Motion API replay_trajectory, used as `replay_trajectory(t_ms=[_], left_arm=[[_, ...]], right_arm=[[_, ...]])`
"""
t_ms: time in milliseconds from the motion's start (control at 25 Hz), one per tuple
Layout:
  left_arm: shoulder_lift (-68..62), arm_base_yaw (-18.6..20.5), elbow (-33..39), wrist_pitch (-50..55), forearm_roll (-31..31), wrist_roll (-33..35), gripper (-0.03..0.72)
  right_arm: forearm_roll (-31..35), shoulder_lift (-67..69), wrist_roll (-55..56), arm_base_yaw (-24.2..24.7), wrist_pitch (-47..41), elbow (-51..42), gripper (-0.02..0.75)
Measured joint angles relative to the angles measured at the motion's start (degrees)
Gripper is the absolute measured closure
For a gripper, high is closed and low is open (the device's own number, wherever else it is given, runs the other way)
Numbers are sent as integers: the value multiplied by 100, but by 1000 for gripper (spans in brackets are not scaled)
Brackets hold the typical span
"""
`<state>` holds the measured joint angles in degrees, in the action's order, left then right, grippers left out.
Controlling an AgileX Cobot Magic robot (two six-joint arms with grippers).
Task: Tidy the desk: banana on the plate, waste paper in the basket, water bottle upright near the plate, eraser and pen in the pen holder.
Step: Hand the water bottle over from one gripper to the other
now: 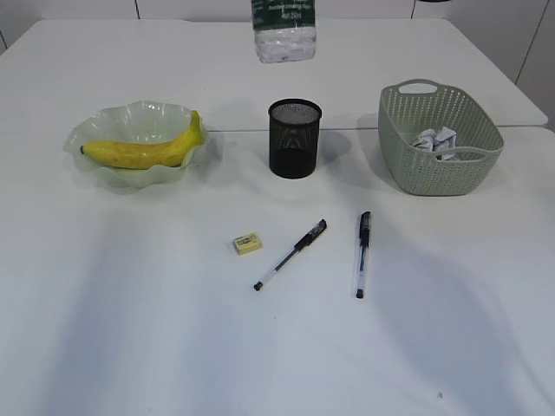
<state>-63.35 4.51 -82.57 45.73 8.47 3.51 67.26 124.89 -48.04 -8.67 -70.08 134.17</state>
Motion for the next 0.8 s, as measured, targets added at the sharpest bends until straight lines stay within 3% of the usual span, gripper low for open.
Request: replay_trajectory(t_ms=[160, 280, 600, 800], left_arm=[[0, 0, 0, -41, -73, 97, 372], [0, 0, 8, -131, -232, 355, 378], [104, 0, 843, -956, -977, 1082, 397], [377, 0, 1581, -1580, -1962, 1889, 450]], right_arm=[[884, 187, -601, 0, -12, 3, 382], [1181, 238, -1116, 0, -35, 3, 382], [1357, 238, -2281, 0, -35, 3, 382], [1357, 238, -2684, -23, -35, 3, 383]])
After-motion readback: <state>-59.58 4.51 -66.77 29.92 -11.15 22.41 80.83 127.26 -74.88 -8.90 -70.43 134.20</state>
